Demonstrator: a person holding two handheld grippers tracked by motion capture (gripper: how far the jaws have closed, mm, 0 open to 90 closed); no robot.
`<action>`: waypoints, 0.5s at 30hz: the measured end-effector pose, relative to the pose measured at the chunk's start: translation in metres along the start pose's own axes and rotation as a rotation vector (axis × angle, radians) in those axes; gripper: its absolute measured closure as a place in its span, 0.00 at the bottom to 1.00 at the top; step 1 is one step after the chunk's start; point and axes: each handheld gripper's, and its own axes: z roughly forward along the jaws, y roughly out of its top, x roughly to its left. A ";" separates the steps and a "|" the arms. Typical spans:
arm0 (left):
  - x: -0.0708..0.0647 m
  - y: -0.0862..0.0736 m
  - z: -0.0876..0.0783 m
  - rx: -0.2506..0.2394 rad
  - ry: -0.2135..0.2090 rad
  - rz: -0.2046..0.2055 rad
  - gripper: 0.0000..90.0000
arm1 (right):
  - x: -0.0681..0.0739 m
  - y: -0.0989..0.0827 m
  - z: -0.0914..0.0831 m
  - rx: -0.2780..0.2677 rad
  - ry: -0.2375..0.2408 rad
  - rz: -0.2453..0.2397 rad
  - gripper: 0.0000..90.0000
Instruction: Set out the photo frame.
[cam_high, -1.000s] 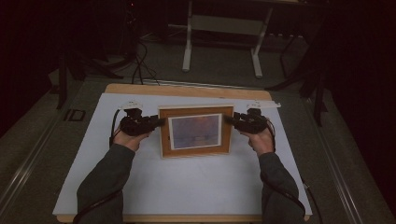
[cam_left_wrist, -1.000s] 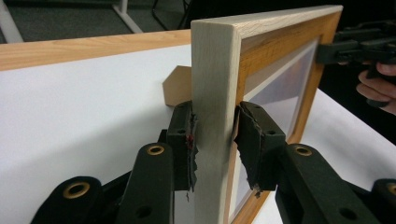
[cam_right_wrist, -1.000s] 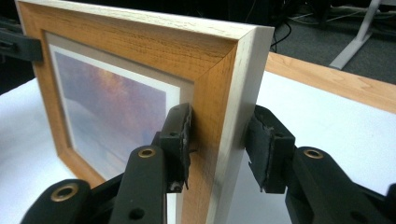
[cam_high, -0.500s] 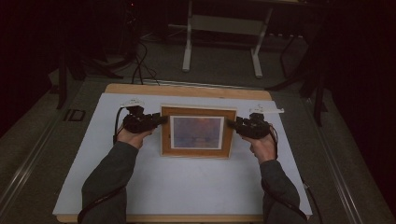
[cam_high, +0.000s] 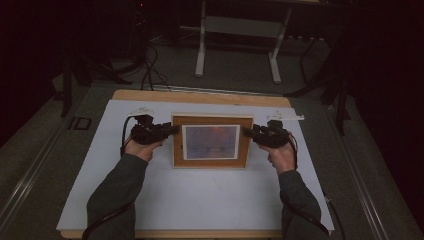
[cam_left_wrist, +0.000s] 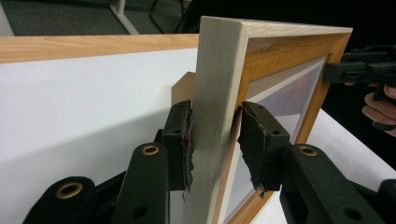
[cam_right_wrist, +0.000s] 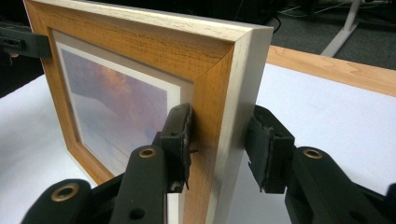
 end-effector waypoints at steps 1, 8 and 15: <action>0.000 0.000 0.000 0.003 -0.001 -0.001 0.73 | 0.000 0.000 0.000 0.001 0.001 -0.001 0.68; 0.001 0.001 -0.005 -0.010 0.000 -0.017 0.62 | 0.000 0.000 -0.002 0.001 0.001 -0.015 0.60; 0.000 -0.003 -0.022 -0.031 0.018 -0.001 0.59 | -0.001 -0.006 -0.010 -0.007 -0.007 -0.013 0.56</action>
